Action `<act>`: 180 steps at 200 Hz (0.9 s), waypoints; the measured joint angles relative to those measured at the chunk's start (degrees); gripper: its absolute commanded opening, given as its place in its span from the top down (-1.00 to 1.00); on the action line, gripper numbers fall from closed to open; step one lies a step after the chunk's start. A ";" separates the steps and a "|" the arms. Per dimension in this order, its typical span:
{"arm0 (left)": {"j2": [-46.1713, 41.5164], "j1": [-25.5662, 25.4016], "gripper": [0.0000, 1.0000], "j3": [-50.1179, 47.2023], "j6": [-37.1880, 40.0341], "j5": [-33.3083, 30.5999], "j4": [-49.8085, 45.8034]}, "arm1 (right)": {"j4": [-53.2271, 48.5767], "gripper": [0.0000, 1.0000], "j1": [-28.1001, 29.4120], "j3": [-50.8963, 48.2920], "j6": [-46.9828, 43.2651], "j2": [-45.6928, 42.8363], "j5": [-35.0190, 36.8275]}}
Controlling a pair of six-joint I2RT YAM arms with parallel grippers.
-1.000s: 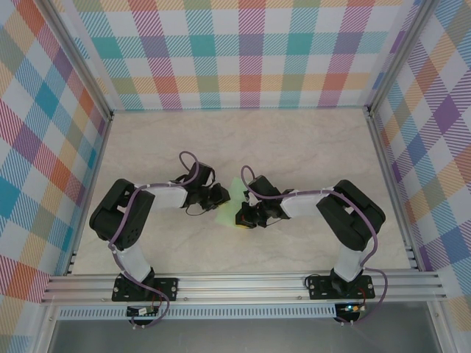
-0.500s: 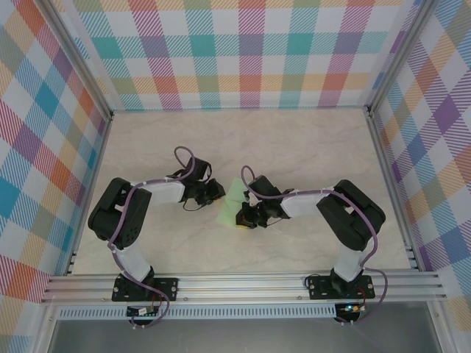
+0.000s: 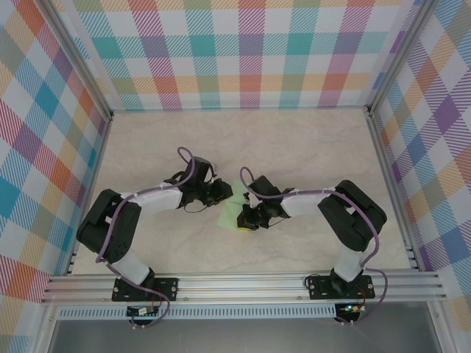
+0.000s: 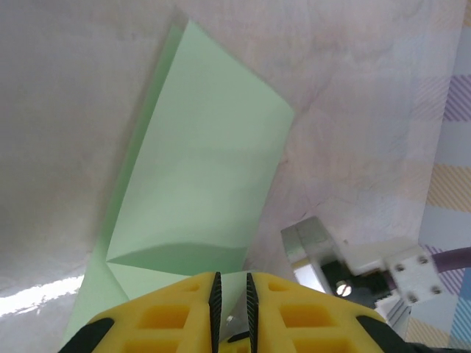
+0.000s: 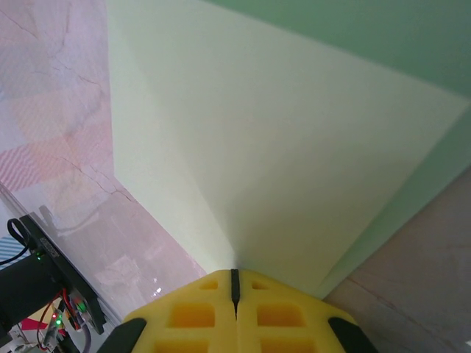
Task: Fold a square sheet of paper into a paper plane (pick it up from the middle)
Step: Fold the triangle a second time at the center of the table.
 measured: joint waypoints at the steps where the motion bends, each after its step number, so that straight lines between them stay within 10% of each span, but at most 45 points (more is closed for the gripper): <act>1: 0.09 -0.07 0.62 -0.02 0.00 0.07 0.07 | -0.02 0.95 0.00 0.00 0.00 0.00 0.00; 180: 8.26 -0.52 0.66 -0.74 -0.33 0.46 3.87 | -5.05 0.87 -0.07 11.02 1.09 1.40 1.14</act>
